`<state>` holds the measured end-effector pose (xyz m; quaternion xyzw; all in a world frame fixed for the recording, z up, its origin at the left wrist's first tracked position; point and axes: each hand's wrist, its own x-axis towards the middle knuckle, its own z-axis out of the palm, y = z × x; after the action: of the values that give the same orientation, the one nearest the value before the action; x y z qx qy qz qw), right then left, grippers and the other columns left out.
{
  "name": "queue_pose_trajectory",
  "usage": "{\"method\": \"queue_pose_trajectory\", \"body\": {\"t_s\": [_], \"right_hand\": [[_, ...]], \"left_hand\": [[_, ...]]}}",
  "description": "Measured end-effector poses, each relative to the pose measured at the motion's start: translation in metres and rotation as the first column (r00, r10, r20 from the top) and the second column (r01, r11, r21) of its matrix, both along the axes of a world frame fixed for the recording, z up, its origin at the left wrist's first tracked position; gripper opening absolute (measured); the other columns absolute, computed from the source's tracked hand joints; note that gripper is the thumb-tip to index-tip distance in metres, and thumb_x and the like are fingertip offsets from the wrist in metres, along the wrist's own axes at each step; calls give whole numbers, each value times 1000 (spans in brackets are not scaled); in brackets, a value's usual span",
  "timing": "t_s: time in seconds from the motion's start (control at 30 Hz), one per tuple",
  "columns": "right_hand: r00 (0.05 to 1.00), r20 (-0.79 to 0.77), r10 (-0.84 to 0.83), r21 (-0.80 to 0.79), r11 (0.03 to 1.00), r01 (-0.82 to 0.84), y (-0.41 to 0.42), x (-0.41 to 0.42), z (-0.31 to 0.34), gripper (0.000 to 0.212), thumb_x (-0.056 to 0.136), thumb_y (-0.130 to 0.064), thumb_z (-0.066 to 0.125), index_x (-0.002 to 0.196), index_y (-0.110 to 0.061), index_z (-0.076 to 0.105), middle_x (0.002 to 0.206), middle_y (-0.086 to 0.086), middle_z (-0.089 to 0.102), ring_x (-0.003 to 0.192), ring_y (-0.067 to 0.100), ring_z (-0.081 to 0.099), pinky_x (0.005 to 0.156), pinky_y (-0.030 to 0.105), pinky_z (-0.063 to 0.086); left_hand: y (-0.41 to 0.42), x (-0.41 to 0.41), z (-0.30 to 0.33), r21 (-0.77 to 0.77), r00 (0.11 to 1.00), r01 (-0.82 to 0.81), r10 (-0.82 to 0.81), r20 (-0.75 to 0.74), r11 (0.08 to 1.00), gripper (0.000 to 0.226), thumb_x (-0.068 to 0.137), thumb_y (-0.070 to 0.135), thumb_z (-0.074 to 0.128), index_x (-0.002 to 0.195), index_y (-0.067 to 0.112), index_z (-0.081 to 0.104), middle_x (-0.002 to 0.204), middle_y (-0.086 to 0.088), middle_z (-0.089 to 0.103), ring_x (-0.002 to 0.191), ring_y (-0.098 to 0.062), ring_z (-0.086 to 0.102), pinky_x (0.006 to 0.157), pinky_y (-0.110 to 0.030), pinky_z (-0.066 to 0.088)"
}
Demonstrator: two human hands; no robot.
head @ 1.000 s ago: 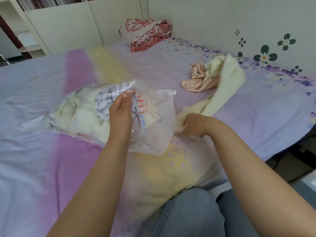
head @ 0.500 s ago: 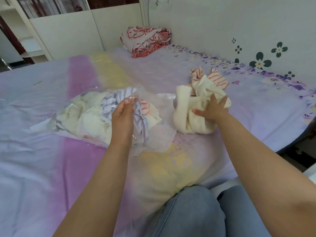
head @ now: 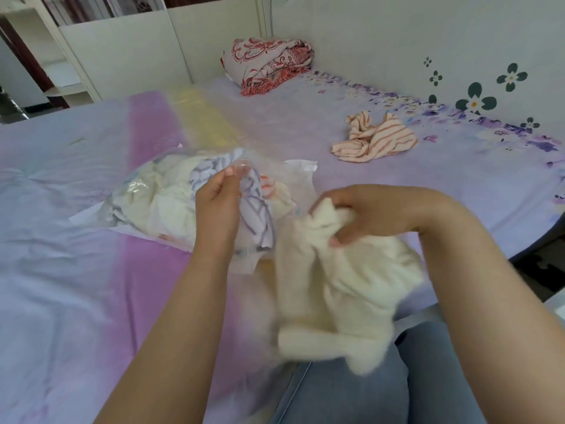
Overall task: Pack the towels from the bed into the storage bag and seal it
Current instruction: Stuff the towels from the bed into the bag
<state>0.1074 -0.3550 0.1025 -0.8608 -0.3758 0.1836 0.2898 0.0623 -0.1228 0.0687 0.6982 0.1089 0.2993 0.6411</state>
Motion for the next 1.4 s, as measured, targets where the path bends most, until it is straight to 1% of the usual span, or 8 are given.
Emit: {"method": "queue_pose_trajectory", "body": {"t_s": [0.17, 0.3, 0.5, 0.67, 0.87, 1.03, 1.17, 1.4], "right_hand": [[892, -123, -435, 634, 657, 408, 79, -27, -52, 49, 76, -17, 76, 107, -17, 38, 88, -7, 54, 80, 15, 55, 71, 30, 41], [971, -39, -235, 562, 799, 215, 107, -46, -89, 51, 85, -8, 59, 133, -10, 42, 130, 7, 56, 113, 15, 54, 94, 31, 43], [1000, 11, -3, -11, 1000, 4, 91, -28, -108, 99, 69, -56, 70, 146, -37, 11, 154, -10, -31, 144, 15, -19, 119, 42, 6], [979, 23, -205, 174, 965, 198, 123, -25, -113, 88, 78, -25, 70, 144, -16, 13, 125, 20, 51, 109, 32, 57, 86, 41, 48], [798, -455, -395, 564, 565, 602, 124, -17, -91, 63, 76, -7, 73, 126, 3, 37, 111, 9, 62, 103, 23, 62, 90, 38, 51], [717, -662, -218, 619, 380, 687, 144, -43, -56, 19, 82, -7, 63, 99, 1, 67, 96, 19, 72, 90, 27, 70, 77, 37, 57], [565, -713, 416, 692, 284, 664, 161, -69, -49, 31, 99, -17, 38, 121, -7, 56, 129, 19, 58, 124, 27, 53, 112, 43, 35], [979, -118, -167, 810, 555, 192, 185, -87, -75, 40, 90, -9, 50, 129, -12, 51, 116, 2, 44, 109, 3, 45, 101, 23, 38]], "left_hand": [[3, -14, 9, -21, 998, 57, -57, 6, 998, 33, 95, 25, 51, 80, 33, 79, 85, 19, 77, 75, 4, 65, 70, -13, 47], [4, -22, 1, 222, 994, 85, -67, -86, 971, 29, 102, 24, 47, 118, 26, 71, 104, 27, 69, 95, 17, 60, 83, -2, 44], [16, -31, -7, 461, 988, 142, -100, -113, 876, 33, 105, 21, 43, 133, 23, 60, 127, 27, 52, 120, 21, 42, 94, 5, 28], [15, -40, -7, 398, 981, 177, -127, -149, 900, 34, 105, 20, 41, 133, 25, 60, 138, 13, 57, 132, 2, 46, 109, -17, 34], [27, -53, -10, 623, 995, -47, 89, -37, 781, 39, 102, 30, 38, 135, 25, 59, 115, -2, 52, 93, 29, 41, 82, 6, 30], [21, -56, -7, 620, 997, -22, 62, -43, 785, 36, 103, 29, 38, 133, 33, 59, 103, 6, 55, 92, 25, 47, 81, 5, 31], [36, -66, 10, 605, 993, -110, 108, 40, 788, 34, 102, 23, 44, 133, 24, 61, 95, 3, 50, 82, 21, 48, 80, 3, 33], [46, -79, 21, 466, 994, -103, 109, 13, 879, 35, 97, 5, 56, 119, 32, 63, 90, 6, 51, 72, 14, 51, 74, -3, 40]]}}
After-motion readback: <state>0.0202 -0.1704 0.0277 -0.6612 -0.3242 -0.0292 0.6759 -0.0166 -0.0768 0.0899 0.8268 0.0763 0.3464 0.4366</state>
